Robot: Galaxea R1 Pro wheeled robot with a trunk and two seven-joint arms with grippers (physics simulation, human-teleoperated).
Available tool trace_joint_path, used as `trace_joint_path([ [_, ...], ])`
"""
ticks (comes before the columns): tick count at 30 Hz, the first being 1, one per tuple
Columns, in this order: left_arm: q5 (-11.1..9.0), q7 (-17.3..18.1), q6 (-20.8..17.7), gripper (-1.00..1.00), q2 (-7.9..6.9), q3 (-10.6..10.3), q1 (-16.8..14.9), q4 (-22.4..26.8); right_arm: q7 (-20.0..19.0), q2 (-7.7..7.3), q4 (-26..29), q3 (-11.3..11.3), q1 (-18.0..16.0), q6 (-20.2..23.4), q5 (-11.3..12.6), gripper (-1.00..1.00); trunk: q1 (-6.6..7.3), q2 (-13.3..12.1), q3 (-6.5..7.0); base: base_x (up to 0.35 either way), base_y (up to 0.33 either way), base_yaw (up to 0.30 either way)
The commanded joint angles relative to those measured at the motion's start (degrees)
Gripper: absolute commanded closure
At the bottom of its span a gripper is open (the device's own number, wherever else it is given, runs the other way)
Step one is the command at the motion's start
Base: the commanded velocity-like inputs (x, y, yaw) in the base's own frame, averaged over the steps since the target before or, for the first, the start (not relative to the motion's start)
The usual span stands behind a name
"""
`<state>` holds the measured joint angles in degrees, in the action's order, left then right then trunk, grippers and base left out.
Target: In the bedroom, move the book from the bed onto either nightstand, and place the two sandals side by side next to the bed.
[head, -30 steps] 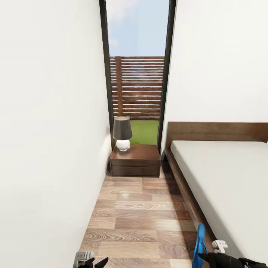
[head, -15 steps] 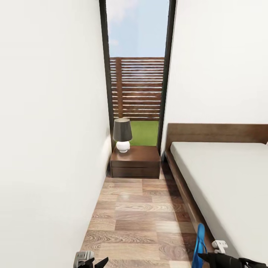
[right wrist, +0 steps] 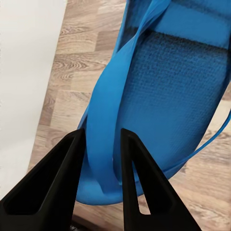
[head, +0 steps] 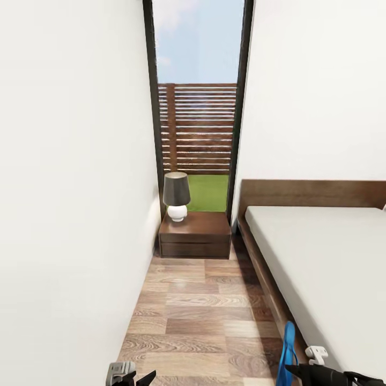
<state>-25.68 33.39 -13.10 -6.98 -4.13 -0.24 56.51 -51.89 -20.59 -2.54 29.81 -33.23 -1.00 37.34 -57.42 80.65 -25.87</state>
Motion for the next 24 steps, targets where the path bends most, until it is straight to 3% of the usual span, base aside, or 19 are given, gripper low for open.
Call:
trace_joint_path([
  [1, -0.6, 0.0, -0.5, -1.00, -0.05, -0.1, 0.0, 0.0, -0.4, 0.02, -0.2, 0.5, -0.1, 0.0, 0.6, 1.00, 0.23, -0.4, 0.10, 0.000, 0.000, -0.005],
  [24, -0.6, 0.0, -0.5, -1.00, -0.12, -0.1, 0.0, 0.1, -0.4, 0.02, -0.2, 0.5, -0.1, -0.1, 0.6, 1.00, 4.84, -8.8, 3.10, 0.000, 0.000, -0.221],
])
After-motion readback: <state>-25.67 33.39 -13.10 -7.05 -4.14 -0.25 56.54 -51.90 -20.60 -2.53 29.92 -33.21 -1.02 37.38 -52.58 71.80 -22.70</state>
